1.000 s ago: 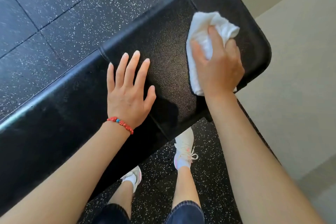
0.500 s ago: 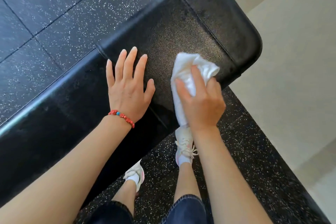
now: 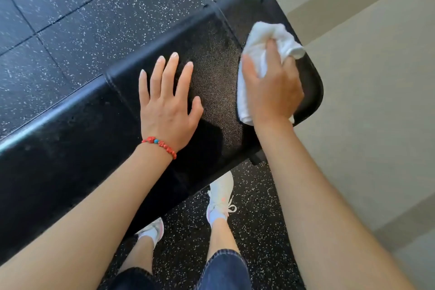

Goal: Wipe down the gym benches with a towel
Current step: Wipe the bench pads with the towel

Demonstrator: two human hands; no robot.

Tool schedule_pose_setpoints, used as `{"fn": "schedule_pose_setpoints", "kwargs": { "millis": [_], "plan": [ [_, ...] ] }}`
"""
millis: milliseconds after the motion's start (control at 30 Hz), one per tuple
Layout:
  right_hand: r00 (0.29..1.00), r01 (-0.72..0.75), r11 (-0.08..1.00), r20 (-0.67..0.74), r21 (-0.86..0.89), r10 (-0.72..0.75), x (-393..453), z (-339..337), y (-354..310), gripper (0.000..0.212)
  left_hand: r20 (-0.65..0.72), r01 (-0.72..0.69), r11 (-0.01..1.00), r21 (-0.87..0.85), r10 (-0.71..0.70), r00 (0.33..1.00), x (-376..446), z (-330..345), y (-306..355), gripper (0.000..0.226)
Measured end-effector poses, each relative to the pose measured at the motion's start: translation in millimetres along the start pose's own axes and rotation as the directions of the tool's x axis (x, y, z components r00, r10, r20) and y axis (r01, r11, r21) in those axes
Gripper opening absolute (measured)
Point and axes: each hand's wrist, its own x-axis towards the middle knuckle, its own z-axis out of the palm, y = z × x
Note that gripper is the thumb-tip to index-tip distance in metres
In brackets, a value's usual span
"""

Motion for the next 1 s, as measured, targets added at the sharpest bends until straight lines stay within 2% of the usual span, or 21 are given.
{"fn": "schedule_pose_setpoints", "kwargs": {
  "millis": [133, 300, 467, 567, 700, 767, 900, 1000],
  "plan": [
    [0.979, 0.177, 0.984, 0.099, -0.006, -0.176, 35.3, 14.2, -42.0, 0.056, -0.029, -0.013, 1.000, 0.018, 0.014, 0.999, 0.8, 2.6, -1.5, 0.053],
    [0.958, 0.255, 0.965, 0.147, -0.062, -0.244, 48.9, 9.3, -31.0, 0.055, -0.050, -0.026, 1.000, 0.010, 0.026, 0.998, 0.7, 4.6, -5.7, 0.053],
    [0.983, 0.123, 0.992, 0.138, -0.031, -0.117, 33.6, -5.7, 4.1, 0.052, -0.033, -0.024, 1.000, 0.003, 0.024, 0.999, 1.1, 2.8, -5.0, 0.054],
    [0.990, 0.095, 0.995, 0.103, -0.009, -0.094, 20.2, -15.1, 22.7, 0.050, -0.020, -0.021, 1.000, 0.006, 0.021, 1.000, 0.3, 1.1, -5.0, 0.054],
    [0.998, -0.025, 1.000, 0.065, 0.007, 0.024, -5.6, -31.8, 50.5, 0.045, 0.058, -0.010, 1.000, -0.009, 0.011, 0.998, 0.3, -5.0, -1.3, 0.055],
    [0.993, -0.083, 0.996, 0.090, 0.044, 0.078, -18.8, -40.4, 59.5, 0.043, 0.105, -0.007, 1.000, -0.019, 0.009, 0.994, 0.7, -11.6, 0.0, 0.055],
    [0.962, -0.270, 0.916, 0.110, 0.295, 0.248, -42.5, -60.6, 63.4, 0.032, 0.175, -0.005, 0.996, -0.089, 0.020, 0.984, -8.6, -35.0, 4.2, 0.055],
    [0.924, -0.379, 0.829, 0.124, 0.411, 0.361, -70.1, -80.0, 58.2, 0.032, 0.172, -0.033, 0.990, -0.136, 0.056, 0.984, -24.9, -62.2, 10.0, 0.051]
  ]
}}
